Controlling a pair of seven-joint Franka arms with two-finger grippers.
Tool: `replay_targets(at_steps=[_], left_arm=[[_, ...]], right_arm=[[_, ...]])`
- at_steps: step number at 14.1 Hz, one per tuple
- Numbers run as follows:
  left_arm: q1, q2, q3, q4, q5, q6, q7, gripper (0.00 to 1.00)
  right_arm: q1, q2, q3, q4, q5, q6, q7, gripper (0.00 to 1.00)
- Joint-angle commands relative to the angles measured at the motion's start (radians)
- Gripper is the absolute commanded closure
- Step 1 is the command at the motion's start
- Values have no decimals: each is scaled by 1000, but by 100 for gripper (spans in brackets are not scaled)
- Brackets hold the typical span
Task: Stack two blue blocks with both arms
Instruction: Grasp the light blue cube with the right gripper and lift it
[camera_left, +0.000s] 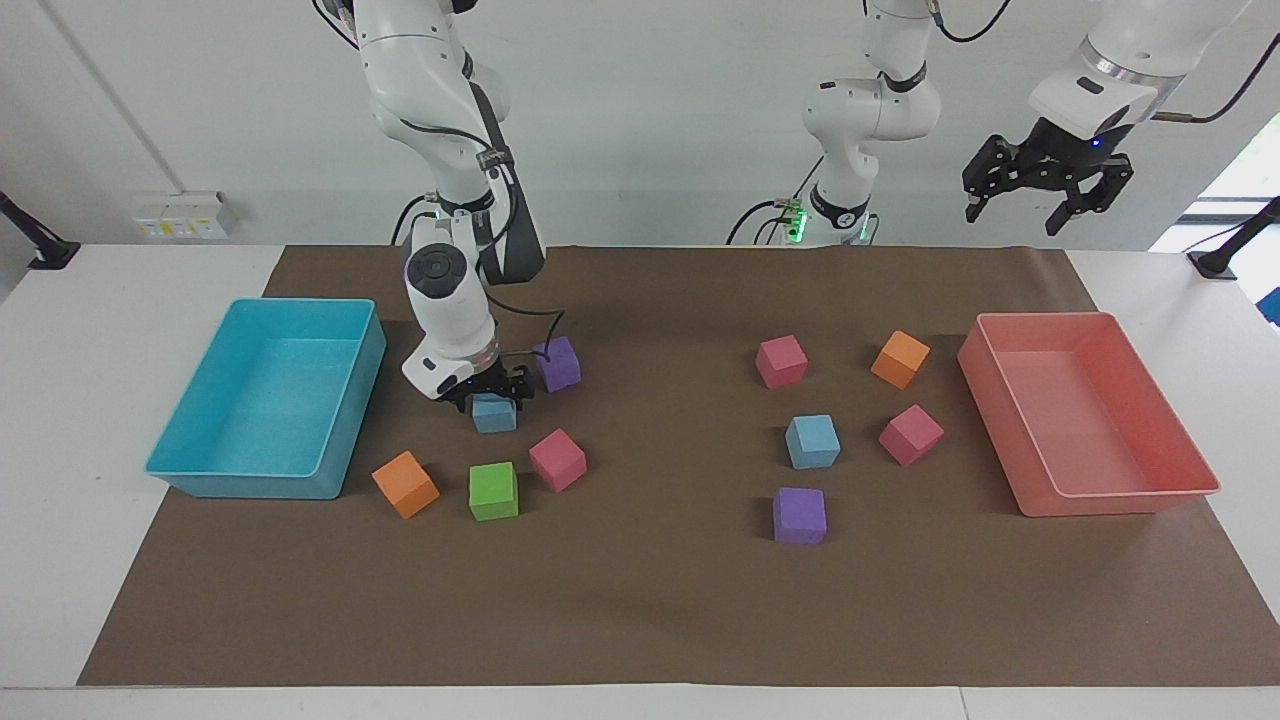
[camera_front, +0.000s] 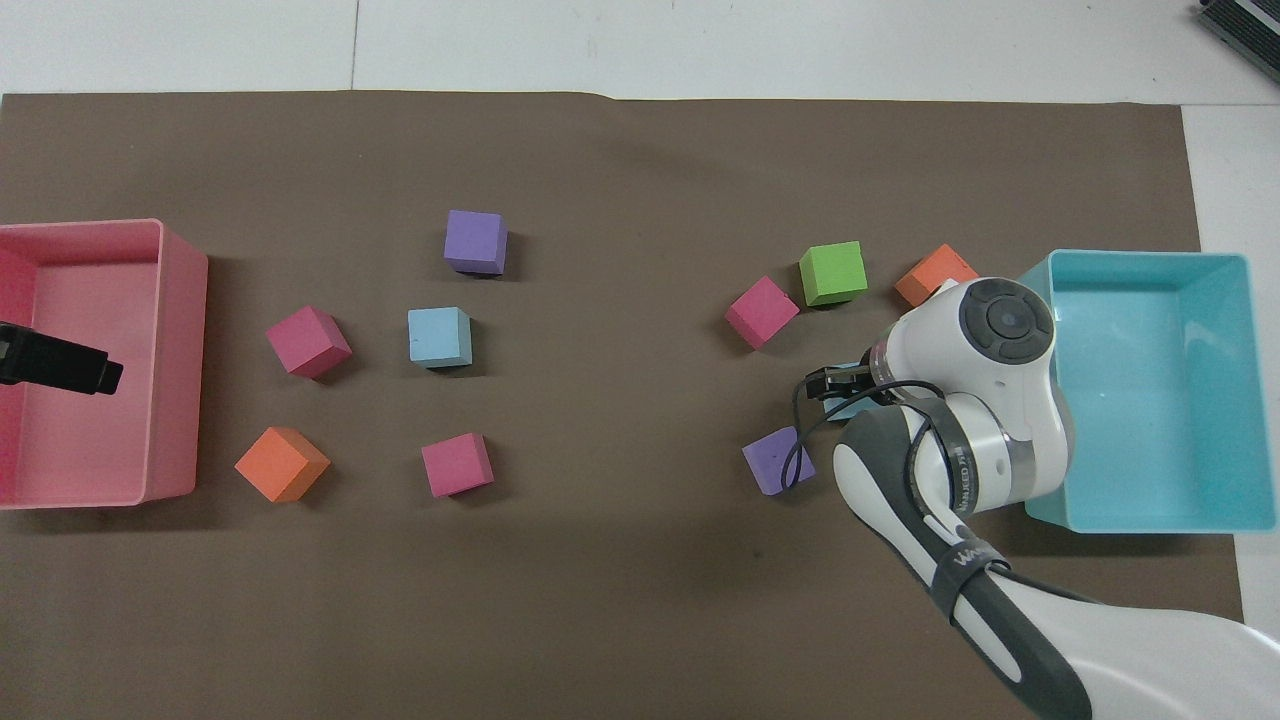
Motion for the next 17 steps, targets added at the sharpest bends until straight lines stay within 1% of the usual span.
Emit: replay_targets(at_steps=[1,5,8,9,10,12,14,15,17], left_arm=[[-9,-10,6,-5,-1,4,-3,0],[-9,-10,6,-6,-1,4,-3,0],[-9,-10,6,-5,-1,4,-4,0],[-9,-10,6,-6,-1,4,-3,0],[-9,-10,6,-6,-1,4,-3,0],[-9,-10,6,-6,-1,4,-3,0],[-9,-10,6,-6,-1,4,-4,0],[-9,-10,6,-6,-1,4,-4,0],[-9,-10,6,-6,-1,4,-4,0]], right_arm=[[-3,-2,5,-24,14,38,22,0],[-3,0,5,-25,14,38,17,0],[-3,1,5,-23,14,37,15,54],[-3,3,5,-18,14,35,15,78],[-2,7,5,-11,16,31,17,100],[4,4,5,11,16,12,38,100],[4,-5,5,75,16,-78,37,100],[3,-19,5,96,16,-109,40,100],[1,-68,4,104,16,-130,43,100]])
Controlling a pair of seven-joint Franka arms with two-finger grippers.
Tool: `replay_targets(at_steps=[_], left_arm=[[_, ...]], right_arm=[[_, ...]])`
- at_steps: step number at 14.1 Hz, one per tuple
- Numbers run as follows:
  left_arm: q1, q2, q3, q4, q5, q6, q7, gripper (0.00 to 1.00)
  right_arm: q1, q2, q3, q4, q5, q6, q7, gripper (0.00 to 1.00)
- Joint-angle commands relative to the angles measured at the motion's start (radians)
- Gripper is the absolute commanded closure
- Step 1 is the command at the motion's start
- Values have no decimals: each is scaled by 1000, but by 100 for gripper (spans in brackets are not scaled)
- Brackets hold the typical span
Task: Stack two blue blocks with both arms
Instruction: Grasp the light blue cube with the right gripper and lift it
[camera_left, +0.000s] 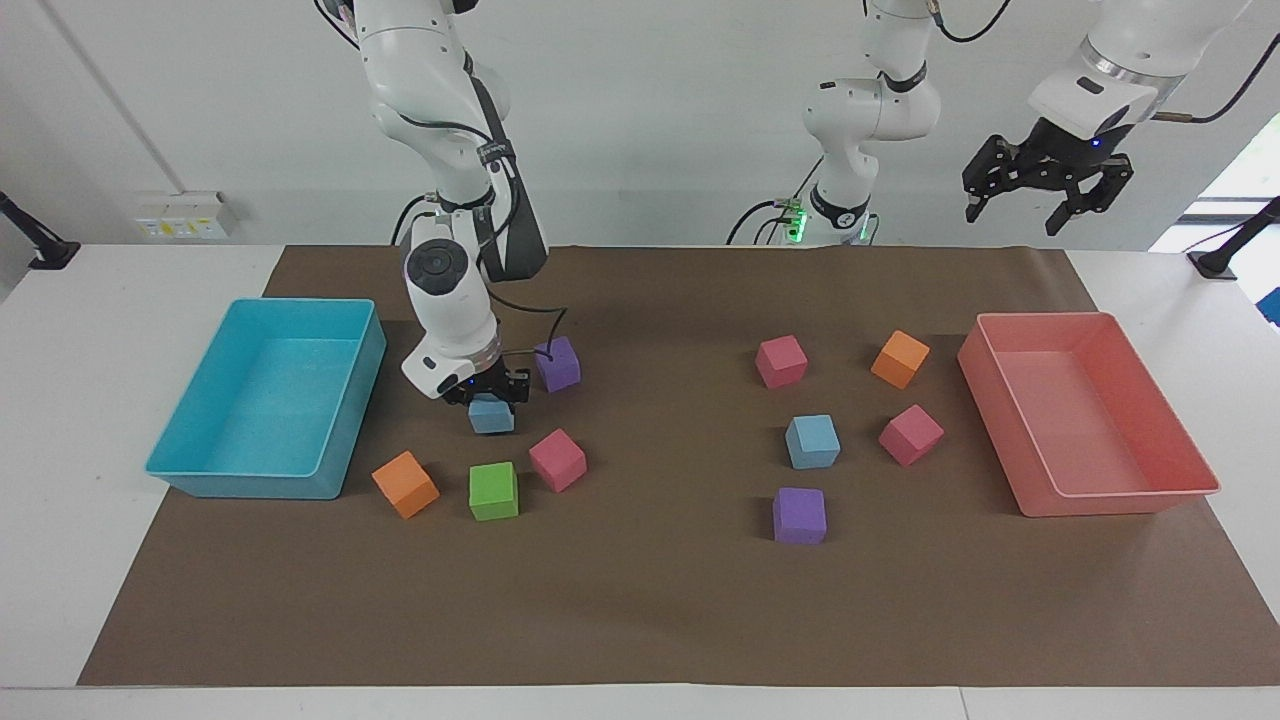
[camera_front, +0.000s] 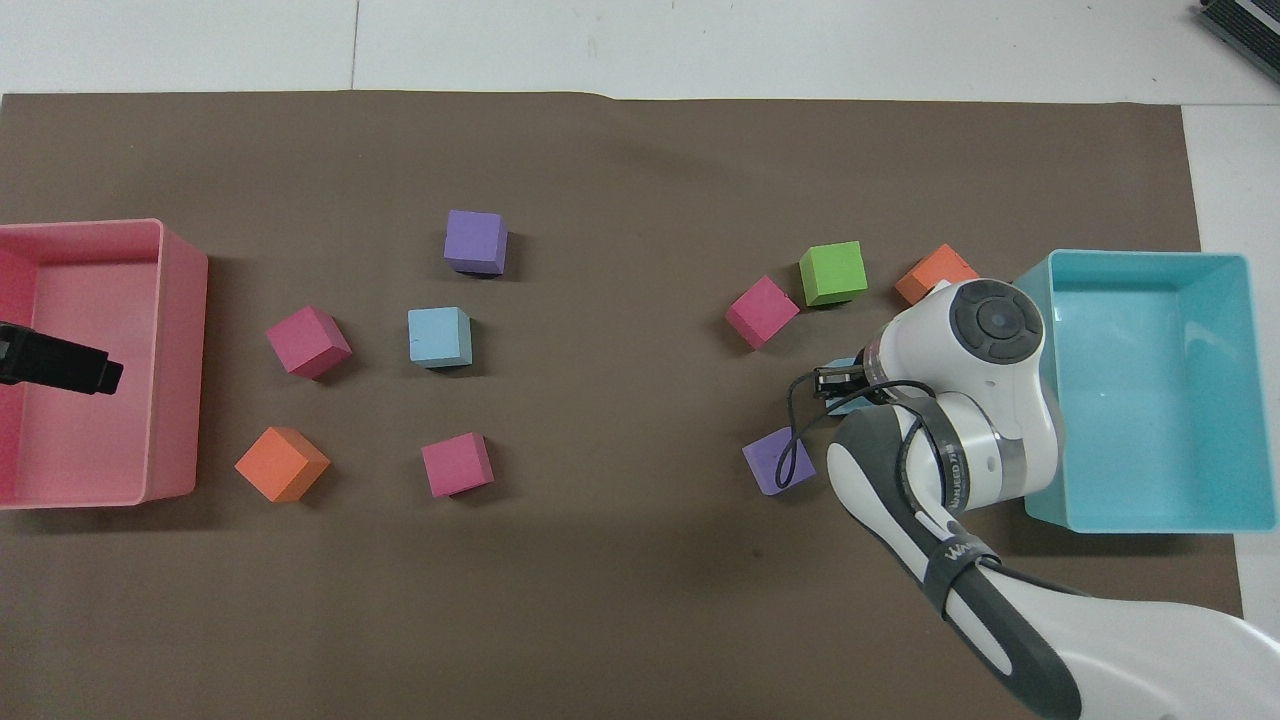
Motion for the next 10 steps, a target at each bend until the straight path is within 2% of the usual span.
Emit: replay_targets(at_steps=[1,4,6,10], left_arm=[[-9,-10,6,-6,-1,4,-3,0],[-9,-10,6,-6,-1,4,-3,0],[-9,-10,6,-6,-1,4,-3,0],[-9,-10,6,-6,-1,4,-4,0]], right_arm=[[-2,-78,1,15,14,-60,26,100],[-2,-127,1,58,12,-141,30,100],[4,-115,1,124,0,-221,37,100],[34,-93,4,170,14,-212,76,100]])
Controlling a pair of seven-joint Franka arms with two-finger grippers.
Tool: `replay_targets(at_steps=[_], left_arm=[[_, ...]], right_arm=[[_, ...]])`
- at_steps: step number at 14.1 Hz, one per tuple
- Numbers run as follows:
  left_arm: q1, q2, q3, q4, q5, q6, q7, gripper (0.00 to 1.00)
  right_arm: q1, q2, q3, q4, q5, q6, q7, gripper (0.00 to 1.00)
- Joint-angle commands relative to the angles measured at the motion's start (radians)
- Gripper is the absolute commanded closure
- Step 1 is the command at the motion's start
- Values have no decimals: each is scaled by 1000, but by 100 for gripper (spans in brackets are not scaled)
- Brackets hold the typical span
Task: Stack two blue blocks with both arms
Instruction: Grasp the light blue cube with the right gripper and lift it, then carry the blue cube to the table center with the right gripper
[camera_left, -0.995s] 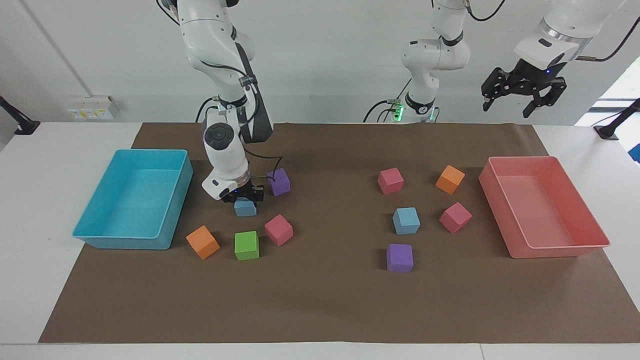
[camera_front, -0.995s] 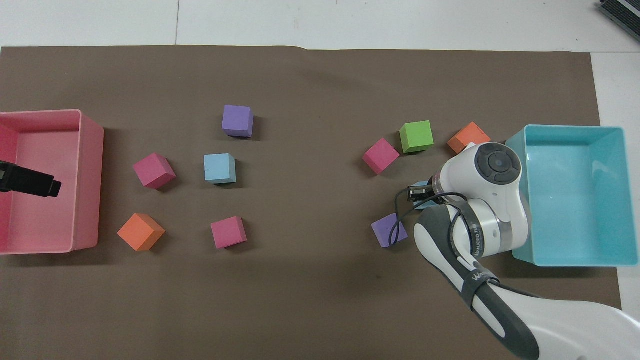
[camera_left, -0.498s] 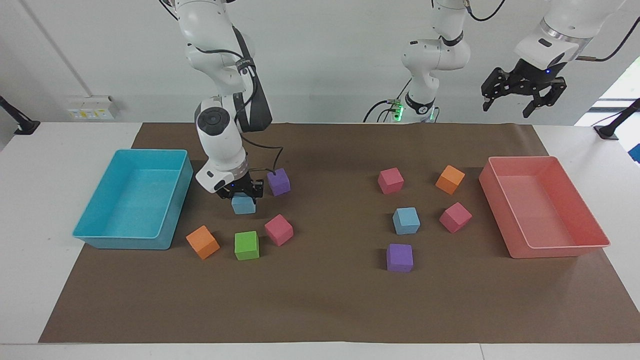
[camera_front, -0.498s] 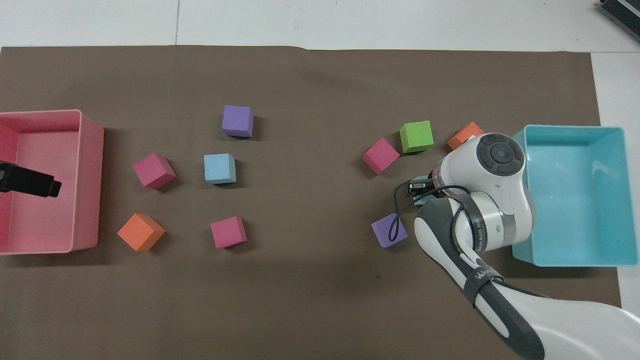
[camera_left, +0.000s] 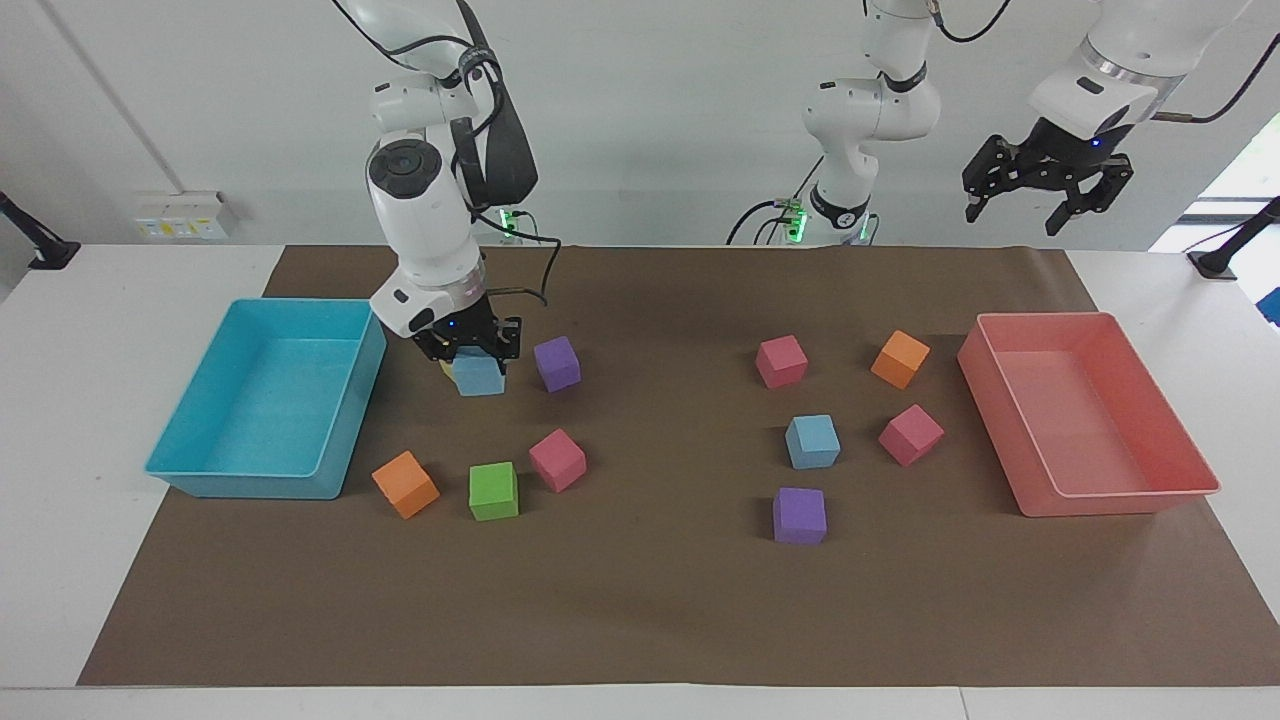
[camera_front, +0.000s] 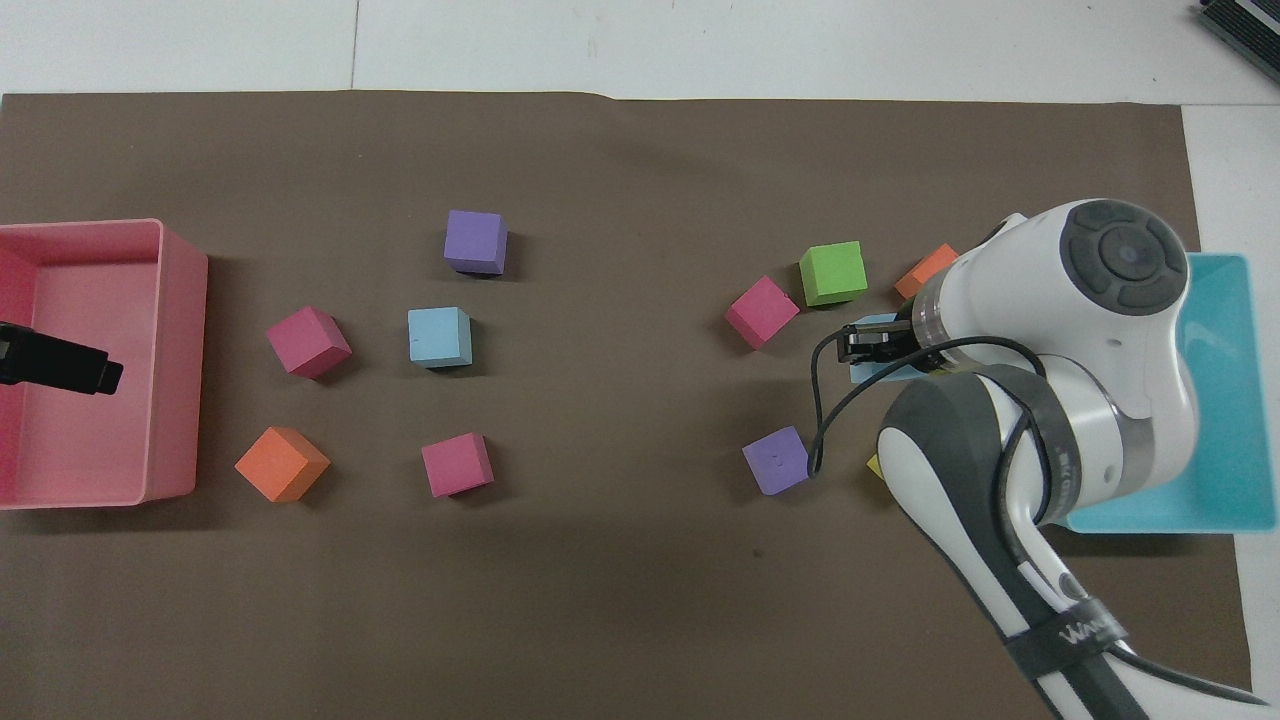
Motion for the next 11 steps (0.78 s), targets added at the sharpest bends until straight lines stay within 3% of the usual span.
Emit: replay_targets(at_steps=[1,7,11], left_arm=[[-9,-10,6,-6,-1,4,-4,0],[-9,-10,6,-6,-1,4,-4,0],[-9,-10,6,-6,-1,4,-4,0]], right_arm=[[46,45,1,67,14,-10,77,100],[195,185,1,209,15,-7,321,100],[275,326,2,347,11,-10,457,100]])
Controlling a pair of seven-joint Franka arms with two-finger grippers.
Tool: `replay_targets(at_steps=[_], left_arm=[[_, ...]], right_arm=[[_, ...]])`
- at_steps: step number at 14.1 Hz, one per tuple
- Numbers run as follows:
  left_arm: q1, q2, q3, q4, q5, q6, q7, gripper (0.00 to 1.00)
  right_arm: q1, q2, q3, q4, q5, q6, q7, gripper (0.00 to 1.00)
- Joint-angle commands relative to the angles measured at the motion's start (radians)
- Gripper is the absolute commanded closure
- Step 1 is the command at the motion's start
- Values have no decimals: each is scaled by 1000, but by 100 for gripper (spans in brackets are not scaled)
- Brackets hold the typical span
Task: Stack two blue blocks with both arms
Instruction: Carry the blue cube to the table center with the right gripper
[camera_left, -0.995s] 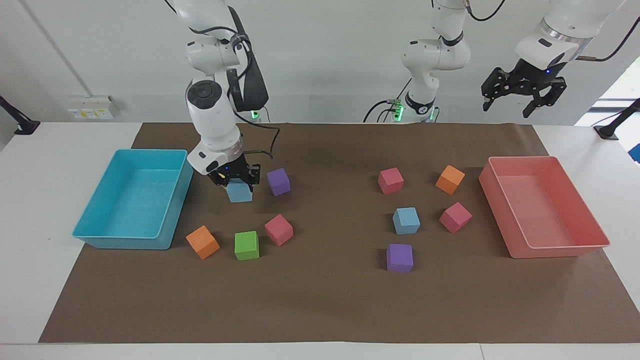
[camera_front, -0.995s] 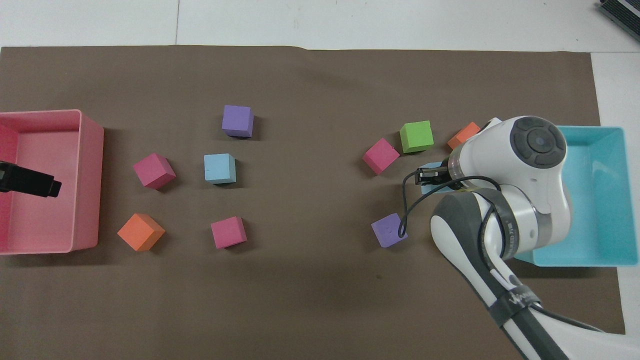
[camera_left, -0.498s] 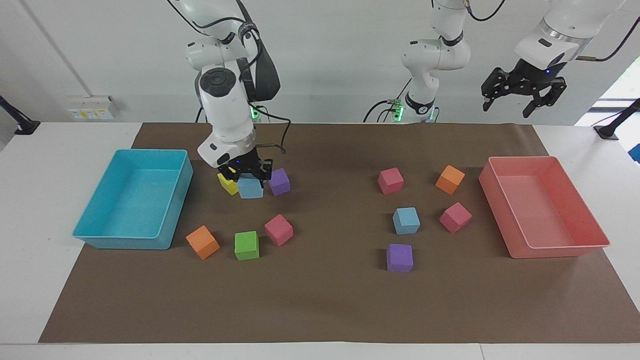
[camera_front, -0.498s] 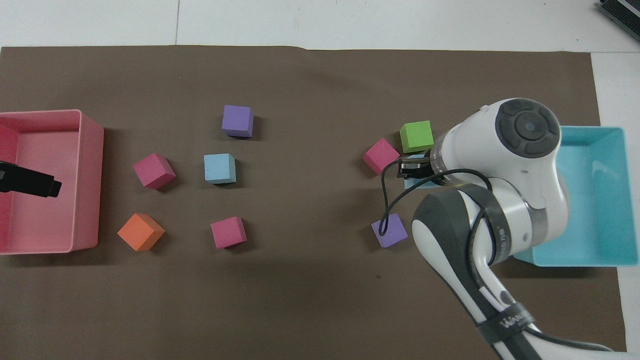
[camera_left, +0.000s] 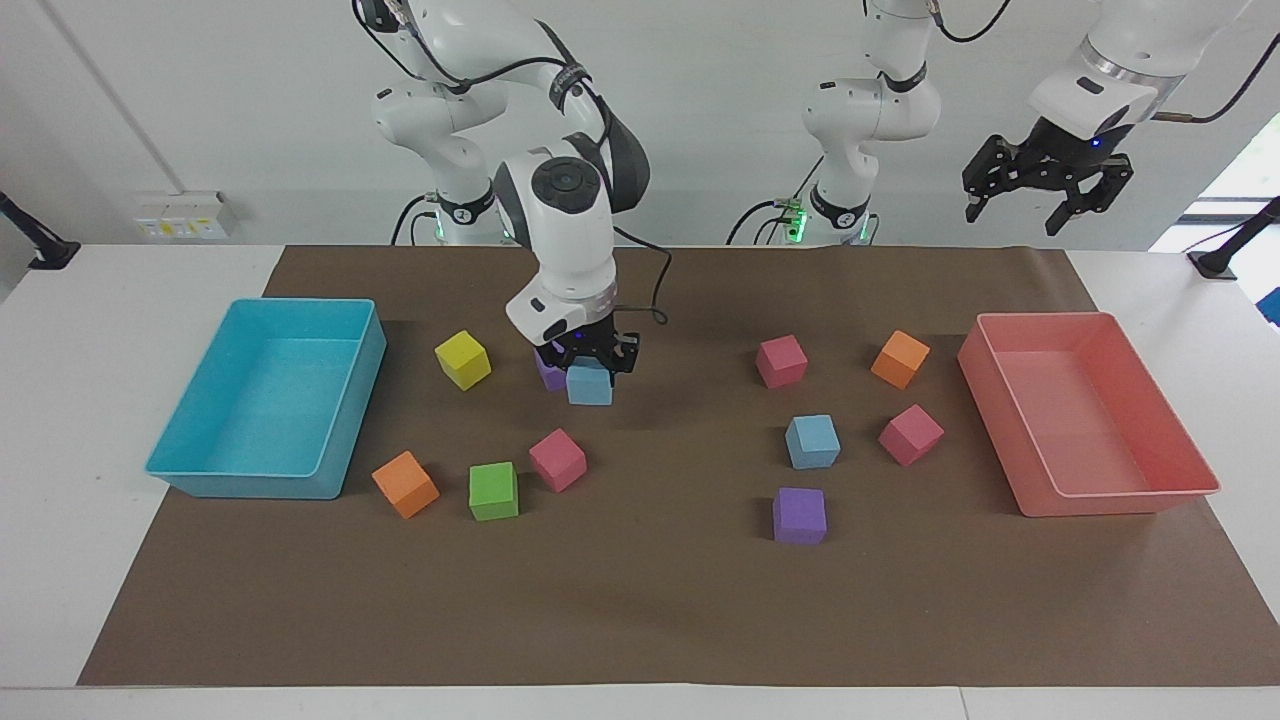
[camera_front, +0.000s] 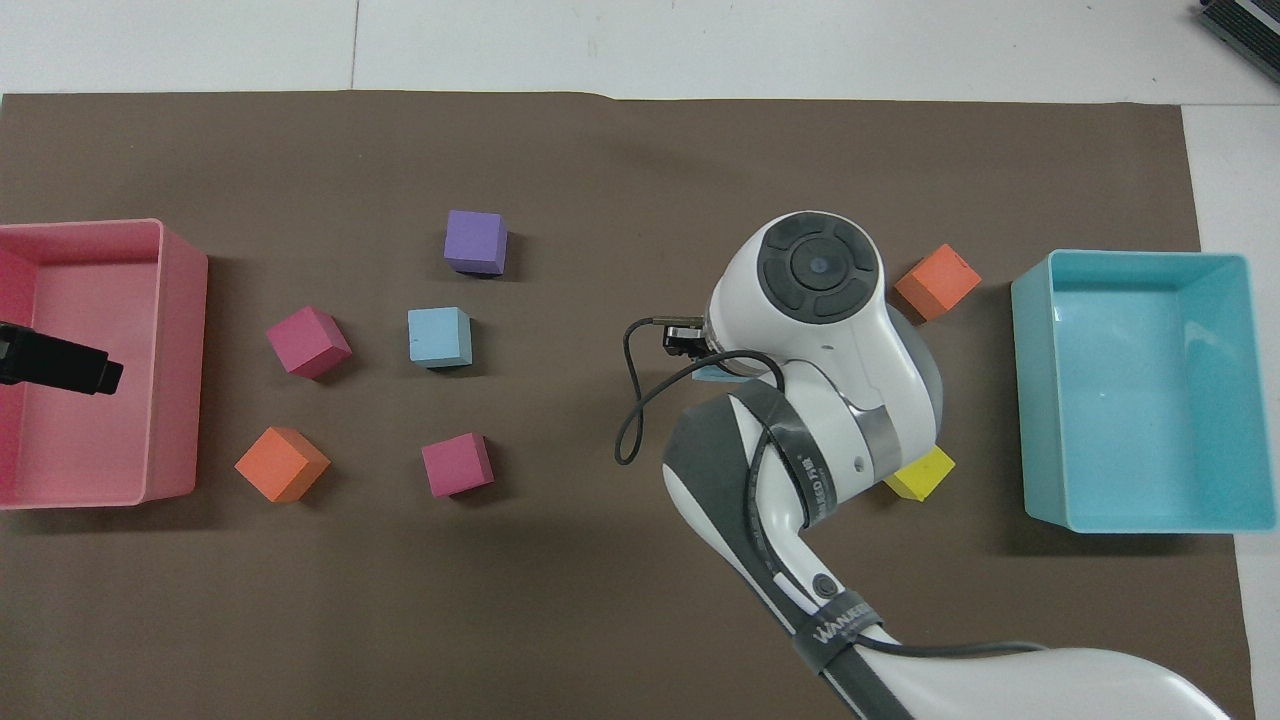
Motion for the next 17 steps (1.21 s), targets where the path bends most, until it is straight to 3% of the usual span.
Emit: replay_targets(at_steps=[1,9,12,17], left_arm=[[-9,-10,6,-5,-1,6,-4,0],[-6,-10,6,-3,-1,0,-4,0],[-6,-10,8,-3,0,-2,-6,0],[-8,-10,8,-3,5,-17,-6,0]], right_arm=[[46,132,-2,140,9,-8,88,100],[92,215,26,145,6,118,91,100],[86,217,27,133,13,122,2,100],[92,230,30,116,16,127,3,100]])
